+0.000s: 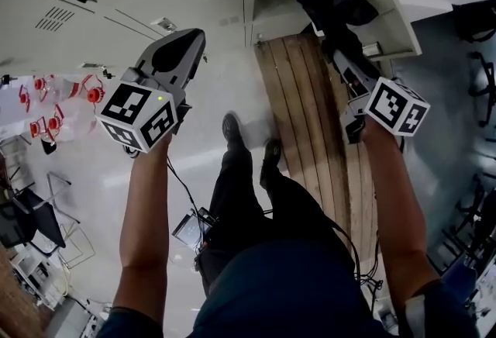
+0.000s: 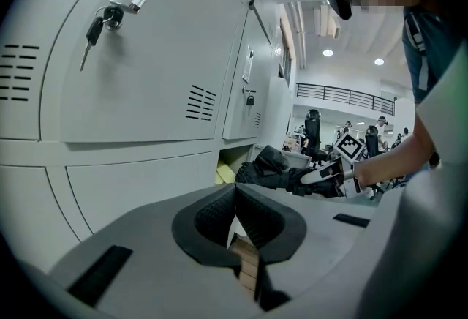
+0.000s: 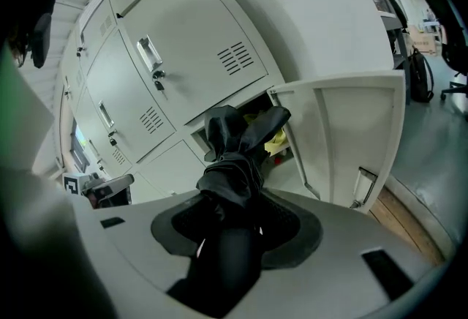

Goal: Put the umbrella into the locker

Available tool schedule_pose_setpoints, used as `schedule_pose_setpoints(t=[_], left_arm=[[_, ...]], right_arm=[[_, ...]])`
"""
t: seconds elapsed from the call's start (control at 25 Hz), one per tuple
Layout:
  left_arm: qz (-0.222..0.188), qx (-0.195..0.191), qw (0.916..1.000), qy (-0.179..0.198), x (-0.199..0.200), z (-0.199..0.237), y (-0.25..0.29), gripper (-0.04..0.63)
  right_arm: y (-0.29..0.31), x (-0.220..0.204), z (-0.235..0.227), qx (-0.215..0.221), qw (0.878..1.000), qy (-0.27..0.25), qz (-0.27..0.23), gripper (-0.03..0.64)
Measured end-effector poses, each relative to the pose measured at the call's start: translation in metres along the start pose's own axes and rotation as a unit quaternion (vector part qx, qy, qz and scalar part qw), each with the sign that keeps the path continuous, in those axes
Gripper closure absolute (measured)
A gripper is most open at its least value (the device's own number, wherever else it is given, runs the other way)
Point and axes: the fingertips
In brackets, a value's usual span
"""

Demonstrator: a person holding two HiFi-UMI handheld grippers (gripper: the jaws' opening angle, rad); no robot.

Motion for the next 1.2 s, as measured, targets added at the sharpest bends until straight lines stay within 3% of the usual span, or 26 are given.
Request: schedule_pose_setpoints(t=[1.2], left_arm=[[0.030,0.009,0.9976,-0.061,-0.128,0.040,0.060,0.577]], right_arm=[[0.179,-0.070,-0.103,-0.027,0.998,0.004,0.049,0.419]])
Point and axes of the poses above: the fingertips, and each gripper's own axes: y forward along the fingers, z to its left, x out of its top, and after that the axes turned 11 degrees about y, right-handed
